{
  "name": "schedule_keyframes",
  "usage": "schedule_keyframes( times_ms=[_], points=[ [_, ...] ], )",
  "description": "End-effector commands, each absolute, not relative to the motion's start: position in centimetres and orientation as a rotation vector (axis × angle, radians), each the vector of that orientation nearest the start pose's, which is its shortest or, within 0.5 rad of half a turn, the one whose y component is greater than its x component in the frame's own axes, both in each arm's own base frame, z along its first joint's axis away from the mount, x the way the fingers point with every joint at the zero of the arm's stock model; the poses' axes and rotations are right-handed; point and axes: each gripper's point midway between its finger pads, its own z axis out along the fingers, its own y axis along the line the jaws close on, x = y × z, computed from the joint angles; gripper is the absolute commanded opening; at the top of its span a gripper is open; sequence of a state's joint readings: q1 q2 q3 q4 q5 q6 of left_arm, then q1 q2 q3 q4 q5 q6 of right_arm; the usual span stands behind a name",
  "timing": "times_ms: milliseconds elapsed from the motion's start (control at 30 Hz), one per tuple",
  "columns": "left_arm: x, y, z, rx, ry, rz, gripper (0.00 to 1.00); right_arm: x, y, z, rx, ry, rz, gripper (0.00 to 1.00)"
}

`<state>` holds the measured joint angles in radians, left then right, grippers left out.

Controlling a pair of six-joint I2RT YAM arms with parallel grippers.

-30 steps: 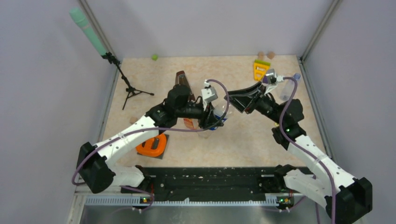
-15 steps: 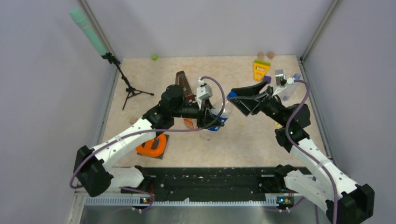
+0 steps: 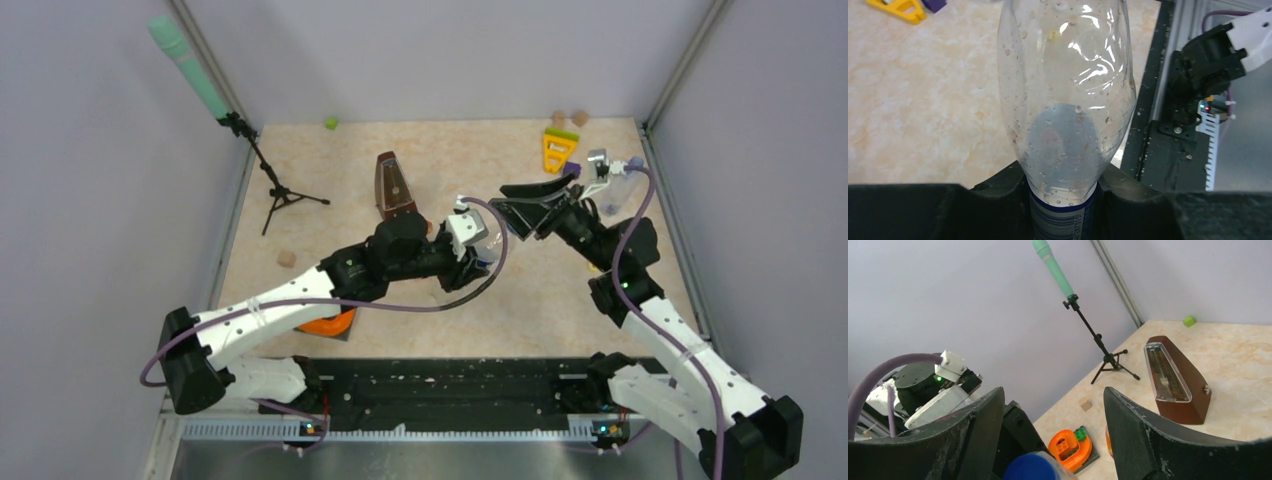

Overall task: Unscrew the bottle caps
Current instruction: Unscrew the bottle cap from the plastic bottle.

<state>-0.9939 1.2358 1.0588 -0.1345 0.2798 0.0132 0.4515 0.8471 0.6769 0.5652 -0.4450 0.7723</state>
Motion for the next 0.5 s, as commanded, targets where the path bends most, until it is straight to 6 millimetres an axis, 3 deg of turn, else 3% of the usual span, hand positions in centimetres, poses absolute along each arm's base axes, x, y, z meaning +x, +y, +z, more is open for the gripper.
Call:
schedule_keyframes(
  times_ms=[0,133,233,333,400,467],
  points=[
    [20.8,-36.0,29.3,0.966,1.594,-0.796,0.0,23.4,22.6,41.0,-0.231,1.257,1.279,0.7],
    [21.1,-36.1,29.4,0.919,1.614,-0.791,0.0,23.6,22.8,40.5,-0.222,1.275,1.267,0.62],
    [21.1,-36.1,29.5,0.916,1.612,-0.794,0.0,23.8,23.0,40.1,-0.222,1.29,1.267,0.45],
    [21.0,-36.0,29.5,0.911,1.609,-0.794,0.0,23.9,23.0,39.9,-0.219,1.299,1.267,0.38],
    [21.0,-36.1,29.5,0.912,1.608,-0.796,0.0,23.8,23.1,39.8,-0.231,1.299,1.27,0.41],
    [21.0,-36.3,29.5,0.92,1.606,-0.802,0.0,23.8,23.0,39.6,-0.217,1.3,1.268,0.27]
  ],
)
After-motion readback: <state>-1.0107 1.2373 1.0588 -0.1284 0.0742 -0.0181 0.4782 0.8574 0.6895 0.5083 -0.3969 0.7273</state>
